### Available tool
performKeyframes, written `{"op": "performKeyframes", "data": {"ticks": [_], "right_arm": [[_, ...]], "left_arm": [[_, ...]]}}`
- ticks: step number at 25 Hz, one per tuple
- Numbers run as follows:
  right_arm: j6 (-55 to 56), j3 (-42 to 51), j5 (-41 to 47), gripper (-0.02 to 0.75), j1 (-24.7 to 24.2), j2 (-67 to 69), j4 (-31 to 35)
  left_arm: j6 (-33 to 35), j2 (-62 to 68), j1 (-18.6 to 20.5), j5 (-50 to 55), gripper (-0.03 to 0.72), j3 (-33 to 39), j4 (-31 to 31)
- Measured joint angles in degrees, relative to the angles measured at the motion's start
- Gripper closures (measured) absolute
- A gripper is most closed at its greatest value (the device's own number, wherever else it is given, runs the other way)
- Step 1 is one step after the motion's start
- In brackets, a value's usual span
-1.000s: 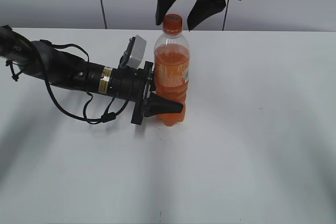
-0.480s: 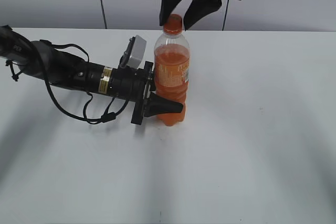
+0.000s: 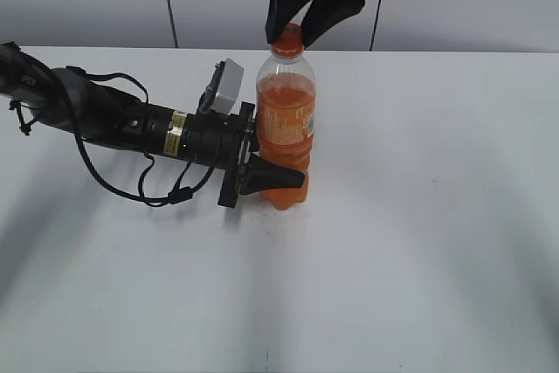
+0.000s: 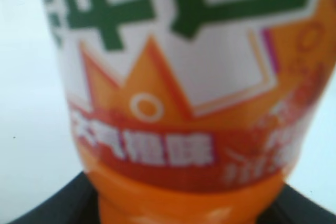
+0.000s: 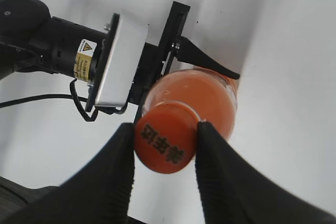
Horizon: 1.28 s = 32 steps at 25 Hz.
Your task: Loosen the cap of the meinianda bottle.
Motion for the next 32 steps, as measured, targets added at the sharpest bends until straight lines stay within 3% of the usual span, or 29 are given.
{"op": "performKeyframes", "data": {"ticks": [32], "right_arm": [[-65.0, 0.0, -0.1, 0.475, 0.0, -0.2, 3.2]], "left_arm": [[0.9, 0.0, 0.1, -0.7, 0.294, 0.0, 1.0]]}}
